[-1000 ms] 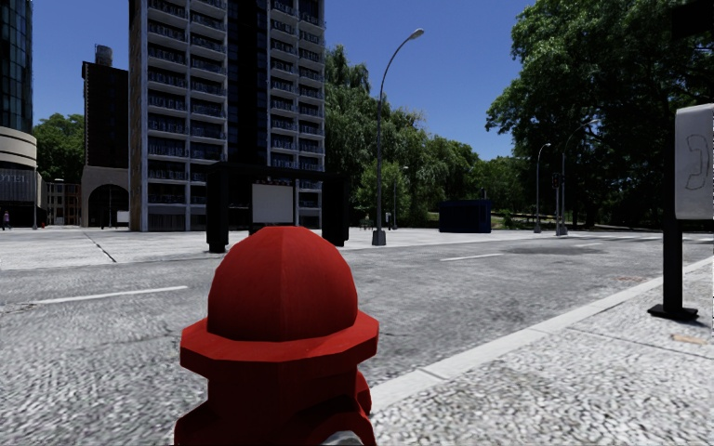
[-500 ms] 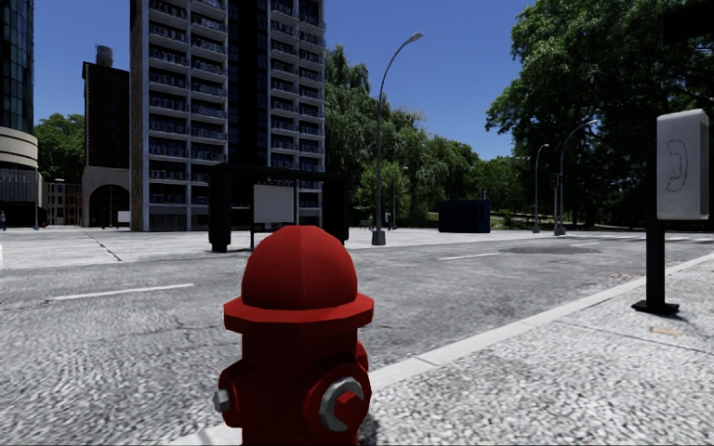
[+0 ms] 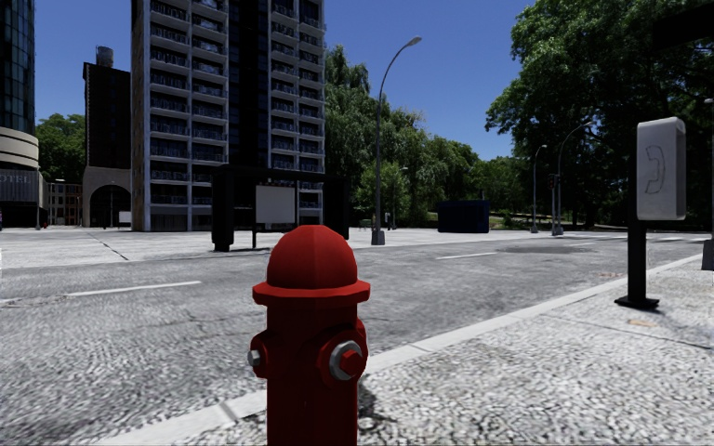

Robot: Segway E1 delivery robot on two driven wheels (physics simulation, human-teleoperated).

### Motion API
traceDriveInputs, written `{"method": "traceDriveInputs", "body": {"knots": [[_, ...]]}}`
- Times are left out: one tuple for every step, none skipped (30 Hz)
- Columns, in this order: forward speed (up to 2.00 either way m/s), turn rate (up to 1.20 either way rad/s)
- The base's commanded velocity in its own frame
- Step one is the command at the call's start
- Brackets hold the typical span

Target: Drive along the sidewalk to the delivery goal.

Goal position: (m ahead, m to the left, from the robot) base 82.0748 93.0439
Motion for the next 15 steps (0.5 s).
{"method": "traceDriveInputs", "body": {"knots": [[-0.43,0.0],[-0.43,0.0],[-0.43,-0.16],[-0.43,-0.25],[-0.43,-0.25],[-0.43,-0.28],[-0.43,-0.29],[-0.43,-0.29],[-0.43,-0.29],[-0.43,-0.29],[-0.43,-0.29],[-0.43,-0.29],[-0.43,-0.29],[-0.43,-0.29],[-0.43,-0.29]]}}
